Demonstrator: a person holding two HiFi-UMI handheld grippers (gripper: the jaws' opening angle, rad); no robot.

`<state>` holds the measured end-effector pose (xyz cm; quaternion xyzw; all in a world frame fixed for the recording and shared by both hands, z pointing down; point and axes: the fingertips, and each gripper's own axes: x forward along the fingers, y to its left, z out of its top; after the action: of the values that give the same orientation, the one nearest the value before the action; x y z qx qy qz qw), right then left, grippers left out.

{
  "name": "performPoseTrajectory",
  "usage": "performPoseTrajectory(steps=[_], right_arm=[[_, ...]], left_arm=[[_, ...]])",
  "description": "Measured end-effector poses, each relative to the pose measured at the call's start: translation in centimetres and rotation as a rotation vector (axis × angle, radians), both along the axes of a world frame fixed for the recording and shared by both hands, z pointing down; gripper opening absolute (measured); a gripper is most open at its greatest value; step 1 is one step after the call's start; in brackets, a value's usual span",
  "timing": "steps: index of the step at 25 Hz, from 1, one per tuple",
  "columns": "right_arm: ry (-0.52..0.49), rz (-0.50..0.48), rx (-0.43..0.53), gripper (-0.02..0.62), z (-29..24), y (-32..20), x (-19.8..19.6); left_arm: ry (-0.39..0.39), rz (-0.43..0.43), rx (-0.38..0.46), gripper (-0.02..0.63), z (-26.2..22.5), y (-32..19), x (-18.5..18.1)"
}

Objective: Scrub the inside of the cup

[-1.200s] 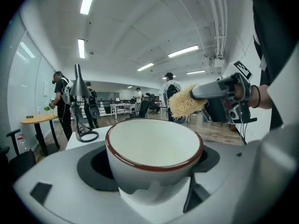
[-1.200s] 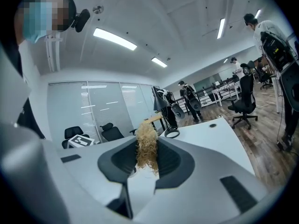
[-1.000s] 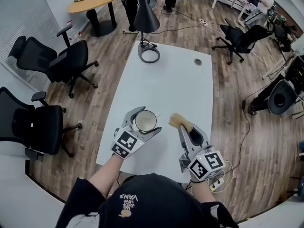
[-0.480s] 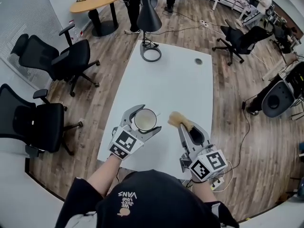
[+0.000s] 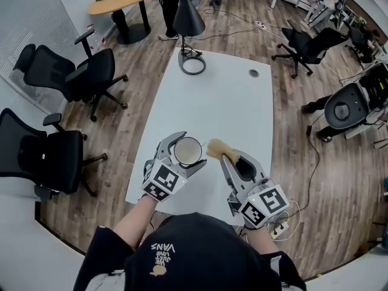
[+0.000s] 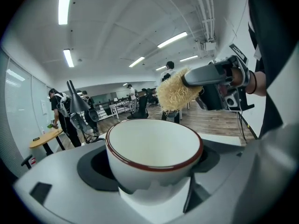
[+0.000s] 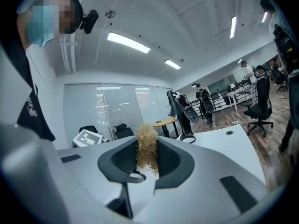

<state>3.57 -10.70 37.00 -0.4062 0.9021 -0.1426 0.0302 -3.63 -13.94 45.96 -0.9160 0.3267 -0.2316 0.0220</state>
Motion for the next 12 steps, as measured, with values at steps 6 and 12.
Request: performPoseTrajectory(steps=[6,12], right_arm=[[0.071,-0.161,0.002,0.092,0.3,0.1,-3.7],[0.184,-0.228,-0.044,0.092,2.8,0.1,-5.2]], left_arm=[[-0.119,0.049,0.002,0.431,1.4,0.5,1.0],[-0.242,0.076,0.054,0.431,1.9,0.3,1.4]])
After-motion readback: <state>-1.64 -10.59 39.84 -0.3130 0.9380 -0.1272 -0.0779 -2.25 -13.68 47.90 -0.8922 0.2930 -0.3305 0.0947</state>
